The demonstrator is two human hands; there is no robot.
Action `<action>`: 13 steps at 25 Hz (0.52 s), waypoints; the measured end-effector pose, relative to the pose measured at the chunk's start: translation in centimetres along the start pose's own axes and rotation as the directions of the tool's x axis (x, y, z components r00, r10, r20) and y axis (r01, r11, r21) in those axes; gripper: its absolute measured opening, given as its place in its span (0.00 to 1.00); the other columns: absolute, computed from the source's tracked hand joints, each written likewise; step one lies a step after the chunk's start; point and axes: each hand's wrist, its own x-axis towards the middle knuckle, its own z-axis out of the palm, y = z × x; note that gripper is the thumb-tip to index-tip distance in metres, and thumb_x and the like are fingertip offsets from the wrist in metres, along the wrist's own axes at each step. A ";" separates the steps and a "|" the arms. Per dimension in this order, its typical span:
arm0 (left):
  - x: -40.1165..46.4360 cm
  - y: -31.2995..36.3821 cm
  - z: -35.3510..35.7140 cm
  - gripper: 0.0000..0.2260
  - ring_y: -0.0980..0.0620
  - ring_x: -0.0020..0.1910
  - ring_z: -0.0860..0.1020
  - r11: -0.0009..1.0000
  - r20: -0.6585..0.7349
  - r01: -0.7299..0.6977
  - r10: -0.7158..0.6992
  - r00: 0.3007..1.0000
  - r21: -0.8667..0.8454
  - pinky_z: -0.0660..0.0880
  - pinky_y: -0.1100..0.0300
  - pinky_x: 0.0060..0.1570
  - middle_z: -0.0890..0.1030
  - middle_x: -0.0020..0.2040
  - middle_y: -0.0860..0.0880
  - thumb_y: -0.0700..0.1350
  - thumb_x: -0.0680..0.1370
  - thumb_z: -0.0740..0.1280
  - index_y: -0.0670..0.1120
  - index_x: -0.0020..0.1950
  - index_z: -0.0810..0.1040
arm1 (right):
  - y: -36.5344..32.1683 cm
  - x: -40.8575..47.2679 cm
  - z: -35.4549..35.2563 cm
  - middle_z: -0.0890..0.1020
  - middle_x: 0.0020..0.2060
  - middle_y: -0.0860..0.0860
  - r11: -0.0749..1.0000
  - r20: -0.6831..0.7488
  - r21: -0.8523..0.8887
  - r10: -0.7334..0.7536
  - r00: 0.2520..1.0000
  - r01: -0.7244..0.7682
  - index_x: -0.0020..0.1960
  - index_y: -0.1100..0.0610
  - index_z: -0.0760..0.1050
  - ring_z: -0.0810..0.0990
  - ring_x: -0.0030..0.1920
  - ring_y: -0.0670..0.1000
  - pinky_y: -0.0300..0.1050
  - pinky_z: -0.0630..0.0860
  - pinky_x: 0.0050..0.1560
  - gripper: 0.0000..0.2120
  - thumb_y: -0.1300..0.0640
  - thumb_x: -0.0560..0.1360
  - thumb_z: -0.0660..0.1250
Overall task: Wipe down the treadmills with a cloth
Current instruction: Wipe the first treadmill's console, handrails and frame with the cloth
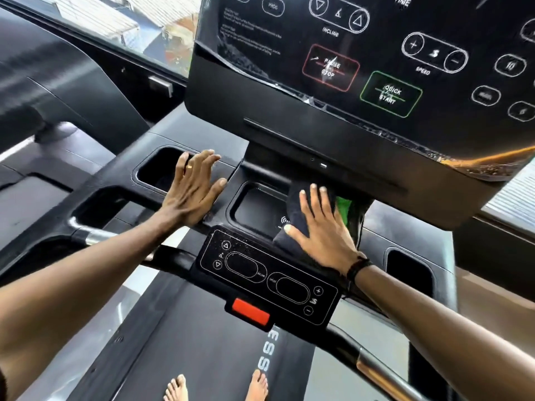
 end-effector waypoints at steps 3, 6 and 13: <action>0.2 -0.1 0.0 0.26 0.46 0.74 0.63 0.997 -0.029 0.028 -0.030 0.999 -0.077 0.45 0.45 0.76 0.65 0.73 0.43 0.56 0.81 0.46 0.41 0.73 0.61 | -2.0 3.2 -0.5 0.41 0.81 0.55 0.989 0.061 0.017 -0.146 0.987 0.145 0.82 0.55 0.43 0.38 0.80 0.55 0.60 0.45 0.79 0.46 0.27 0.74 0.40; 0.3 -0.3 -0.2 0.23 0.47 0.71 0.66 0.981 -0.079 0.077 -0.093 0.993 -0.179 0.47 0.45 0.75 0.67 0.71 0.44 0.54 0.81 0.48 0.42 0.72 0.62 | -5.5 6.6 -1.0 0.38 0.80 0.54 0.970 0.096 0.079 -0.237 0.967 0.230 0.81 0.52 0.40 0.35 0.80 0.54 0.60 0.41 0.79 0.46 0.26 0.72 0.39; -0.1 -0.6 -0.2 0.22 0.49 0.72 0.65 0.961 -0.150 0.139 -0.178 0.973 -0.238 0.45 0.48 0.76 0.68 0.70 0.46 0.53 0.83 0.48 0.43 0.71 0.64 | -7.0 4.4 -2.0 0.45 0.81 0.50 0.774 0.080 0.149 -0.629 0.773 0.615 0.82 0.50 0.48 0.41 0.81 0.52 0.53 0.51 0.79 0.38 0.57 0.78 0.64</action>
